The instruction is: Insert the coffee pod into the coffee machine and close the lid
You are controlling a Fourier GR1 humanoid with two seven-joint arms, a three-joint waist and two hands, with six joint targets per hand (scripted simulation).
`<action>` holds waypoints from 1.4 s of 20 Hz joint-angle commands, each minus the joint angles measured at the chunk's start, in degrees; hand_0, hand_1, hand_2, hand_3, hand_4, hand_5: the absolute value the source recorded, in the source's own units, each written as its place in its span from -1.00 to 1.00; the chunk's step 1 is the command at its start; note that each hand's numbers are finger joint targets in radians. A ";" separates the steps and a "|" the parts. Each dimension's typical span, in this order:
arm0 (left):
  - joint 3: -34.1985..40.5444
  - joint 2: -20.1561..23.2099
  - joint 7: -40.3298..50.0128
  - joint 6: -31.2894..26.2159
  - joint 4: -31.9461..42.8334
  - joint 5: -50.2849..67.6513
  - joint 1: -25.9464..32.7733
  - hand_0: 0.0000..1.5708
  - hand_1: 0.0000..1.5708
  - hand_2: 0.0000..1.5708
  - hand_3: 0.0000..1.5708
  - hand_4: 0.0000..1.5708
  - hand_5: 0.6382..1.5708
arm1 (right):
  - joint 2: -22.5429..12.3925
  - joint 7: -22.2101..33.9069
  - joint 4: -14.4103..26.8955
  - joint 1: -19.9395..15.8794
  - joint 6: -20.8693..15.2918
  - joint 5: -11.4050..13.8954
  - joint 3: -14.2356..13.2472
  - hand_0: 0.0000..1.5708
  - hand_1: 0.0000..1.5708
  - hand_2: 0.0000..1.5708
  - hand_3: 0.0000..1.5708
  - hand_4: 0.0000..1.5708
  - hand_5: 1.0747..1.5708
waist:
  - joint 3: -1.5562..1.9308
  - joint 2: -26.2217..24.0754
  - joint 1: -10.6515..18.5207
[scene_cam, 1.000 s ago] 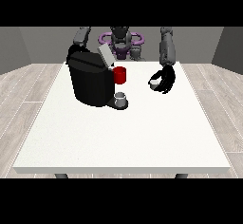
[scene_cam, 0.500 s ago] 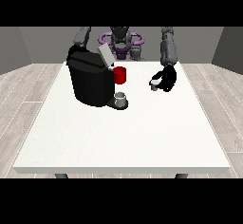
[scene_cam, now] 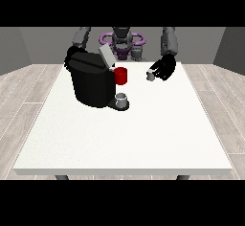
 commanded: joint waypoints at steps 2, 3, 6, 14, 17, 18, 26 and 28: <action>0.38 1.17 -1.22 -3.81 -1.34 0.11 -2.85 0.60 0.60 0.69 0.64 -0.31 1.00 | 1.78 -1.10 0.56 0.35 -1.20 1.40 1.80 -1.00 -1.00 -1.00 -1.00 -0.40 1.00 | -0.02 -0.78 -0.64; -0.30 0.20 4.63 -7.13 -2.35 0.26 -7.51 0.57 0.57 0.68 0.64 -0.27 1.00 | 1.74 -0.03 2.64 -0.84 -0.19 0.49 1.42 -1.00 -1.00 -1.00 -1.00 -0.36 1.00 | 0.02 -2.93 -0.53; 2.06 3.41 -1.69 -5.53 -1.03 0.49 -5.72 0.59 0.59 0.69 0.64 -0.27 1.00 | 0.78 2.65 -1.50 -3.55 -1.51 1.57 2.00 -1.00 -1.00 -1.00 -1.00 -0.42 1.00 | -0.04 0.03 -1.75; 3.21 4.12 3.74 -7.74 -2.55 -0.01 -12.38 0.60 0.60 0.69 0.63 -0.32 1.00 | 1.07 -0.02 -0.56 -2.30 1.05 -0.39 1.90 -1.00 -1.00 -1.00 -1.00 -0.37 1.00 | -0.01 0.33 -4.02; 4.31 4.21 5.85 -7.69 -2.38 0.27 -15.35 0.30 0.30 0.54 0.56 -0.36 1.00 | 1.98 -1.32 -0.58 -1.83 1.01 0.11 2.91 -1.00 -1.00 -1.00 -1.00 -0.36 1.00 | 0.00 1.52 -5.53; 5.18 4.19 8.96 -7.91 -0.85 0.54 -16.62 0.59 0.59 0.65 0.58 -0.34 1.00 | -0.45 4.78 -3.00 -4.43 2.34 -0.26 2.90 -1.00 -1.00 -1.00 -1.00 -0.34 1.00 | -0.02 0.42 -7.13; 7.35 6.97 7.02 -7.75 0.52 0.85 -20.26 0.61 0.61 0.68 0.59 -0.34 1.00 | 0.09 3.98 -7.19 -5.43 0.85 1.50 4.38 -1.00 -1.00 -1.00 -1.00 -0.35 1.00 | -0.02 4.92 -10.22; 6.28 4.99 8.08 -9.35 -1.07 0.88 -21.54 0.63 0.63 0.70 0.61 -0.34 1.00 | 0.13 1.34 -3.74 -4.36 0.91 0.84 2.87 -1.00 -1.00 -1.00 -1.00 -0.36 1.00 | 0.00 4.47 -8.57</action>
